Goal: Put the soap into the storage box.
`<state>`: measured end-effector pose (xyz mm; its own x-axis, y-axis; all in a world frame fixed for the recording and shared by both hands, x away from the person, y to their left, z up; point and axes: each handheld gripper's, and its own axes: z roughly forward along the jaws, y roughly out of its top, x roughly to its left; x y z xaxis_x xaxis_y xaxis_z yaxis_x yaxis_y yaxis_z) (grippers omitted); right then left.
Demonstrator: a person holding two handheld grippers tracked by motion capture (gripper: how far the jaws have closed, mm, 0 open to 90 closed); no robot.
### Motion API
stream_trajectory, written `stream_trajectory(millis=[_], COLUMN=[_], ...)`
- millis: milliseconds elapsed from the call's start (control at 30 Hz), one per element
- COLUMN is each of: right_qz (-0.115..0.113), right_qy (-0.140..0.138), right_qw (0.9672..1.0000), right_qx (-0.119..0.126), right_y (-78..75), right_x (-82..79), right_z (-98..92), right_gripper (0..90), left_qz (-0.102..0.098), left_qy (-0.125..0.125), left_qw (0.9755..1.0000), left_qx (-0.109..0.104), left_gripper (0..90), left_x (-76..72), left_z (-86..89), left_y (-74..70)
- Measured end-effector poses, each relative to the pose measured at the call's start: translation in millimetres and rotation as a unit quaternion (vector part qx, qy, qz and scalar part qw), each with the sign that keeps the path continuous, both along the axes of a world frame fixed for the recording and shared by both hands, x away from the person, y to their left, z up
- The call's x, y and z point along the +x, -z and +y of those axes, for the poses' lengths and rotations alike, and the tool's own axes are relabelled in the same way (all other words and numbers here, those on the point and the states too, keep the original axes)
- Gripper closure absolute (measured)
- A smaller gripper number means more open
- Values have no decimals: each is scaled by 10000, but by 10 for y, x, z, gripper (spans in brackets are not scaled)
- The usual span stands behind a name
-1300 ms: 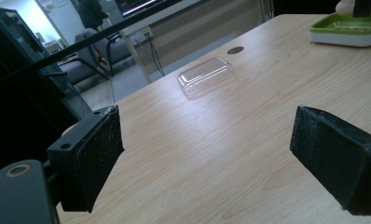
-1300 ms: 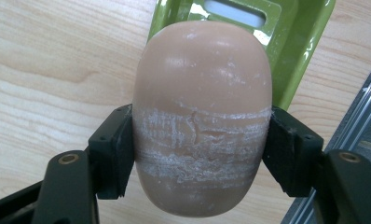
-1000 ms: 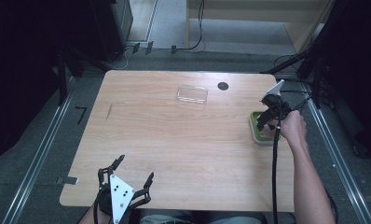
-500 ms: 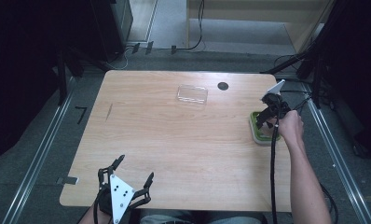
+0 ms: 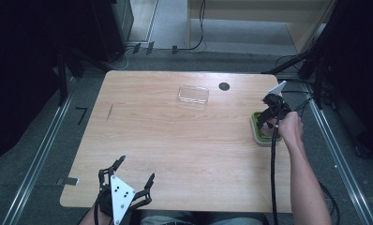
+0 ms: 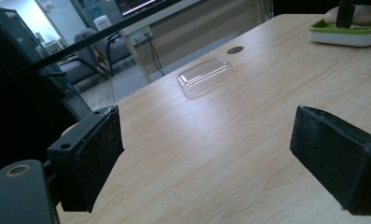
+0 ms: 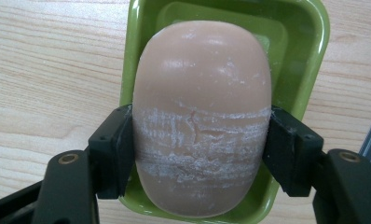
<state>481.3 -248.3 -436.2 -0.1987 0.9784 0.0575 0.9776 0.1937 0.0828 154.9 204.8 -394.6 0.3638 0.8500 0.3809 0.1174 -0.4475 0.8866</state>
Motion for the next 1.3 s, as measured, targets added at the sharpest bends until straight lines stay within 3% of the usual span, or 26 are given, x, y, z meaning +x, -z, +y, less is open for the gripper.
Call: stream_trajectory(millis=[1300], right_qz=[-58], right_qy=[220], right_qw=[9997], right_qx=[-36], right_y=[139], right_x=[44], right_z=[-20], right_gripper=[336], left_qz=[-5], left_qy=[8], left_qw=[10000], left_qx=[3], left_gripper=[99], left_x=[-1], left_z=[-3], left_y=[2])
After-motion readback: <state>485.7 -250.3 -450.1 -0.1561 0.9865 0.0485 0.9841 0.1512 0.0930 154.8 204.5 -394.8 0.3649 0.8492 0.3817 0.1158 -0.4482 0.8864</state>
